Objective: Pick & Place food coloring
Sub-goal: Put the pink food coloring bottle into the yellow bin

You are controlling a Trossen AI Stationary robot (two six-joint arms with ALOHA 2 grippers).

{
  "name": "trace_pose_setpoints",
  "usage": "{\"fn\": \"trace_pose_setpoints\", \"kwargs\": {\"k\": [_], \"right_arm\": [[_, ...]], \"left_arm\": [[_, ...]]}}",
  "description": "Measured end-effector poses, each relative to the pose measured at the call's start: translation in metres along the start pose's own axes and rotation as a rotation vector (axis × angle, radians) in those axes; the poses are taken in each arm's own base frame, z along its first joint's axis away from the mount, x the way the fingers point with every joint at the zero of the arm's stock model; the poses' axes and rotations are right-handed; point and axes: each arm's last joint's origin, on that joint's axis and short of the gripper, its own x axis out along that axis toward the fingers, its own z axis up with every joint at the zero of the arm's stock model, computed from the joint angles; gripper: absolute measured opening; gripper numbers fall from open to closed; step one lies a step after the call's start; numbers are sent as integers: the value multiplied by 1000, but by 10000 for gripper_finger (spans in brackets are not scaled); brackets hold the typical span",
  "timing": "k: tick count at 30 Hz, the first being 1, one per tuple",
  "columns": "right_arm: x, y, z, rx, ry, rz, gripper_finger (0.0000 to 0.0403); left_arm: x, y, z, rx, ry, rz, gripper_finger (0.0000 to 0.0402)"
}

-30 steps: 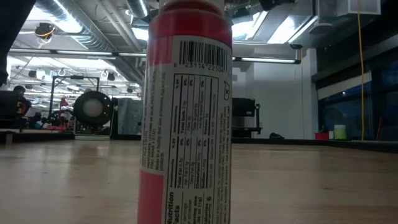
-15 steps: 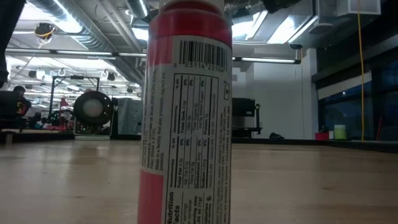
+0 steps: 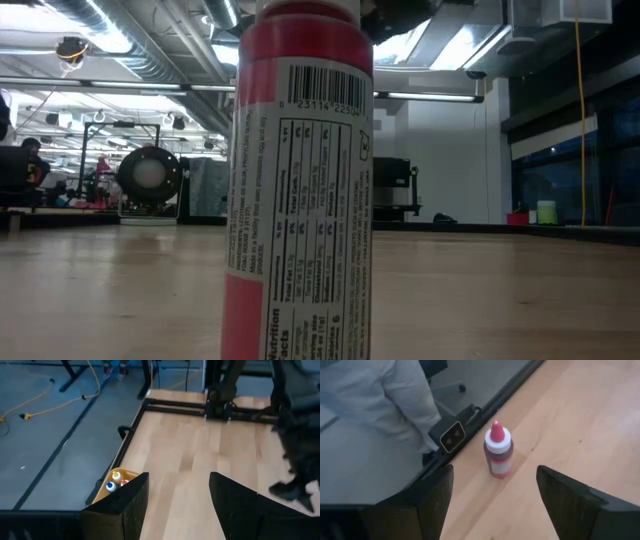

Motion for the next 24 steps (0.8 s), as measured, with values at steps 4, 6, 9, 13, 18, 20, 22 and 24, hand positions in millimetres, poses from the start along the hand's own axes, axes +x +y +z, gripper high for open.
{"fn": "trace_pose_setpoints", "kwargs": {"k": [4, 6, 9, 13, 18, 20, 22, 24], "right_arm": [[18, -7, 8, -36, 62, 22, 287], [23, -9, 16, -47, 78, 25, 287], [31, -14, 27, -45, 84, 25, 287], [40, -17, 35, -65, 105, 37, 287], [48, -20, 36, -17, 110, 36, 287], [51, -21, 35, 8, 104, 32, 287], [57, -23, 31, 36, 117, 23, 287], [65, -26, 27, 74, 123, 5, 287]], "left_arm": [[-16, -5, -3, -27, -35, 14, 203], [-22, -7, -5, -35, -46, 23, 203], [-27, -12, -8, -41, -37, 30, 203], [-32, -17, -14, -43, -7, 31, 203], [-35, -23, -19, -18, 22, 32, 203], [-37, -26, -19, -14, 19, 24, 203], [-38, -28, -20, -3, 16, 11, 203], [-40, -30, -20, 7, 13, -2, 203]]}}
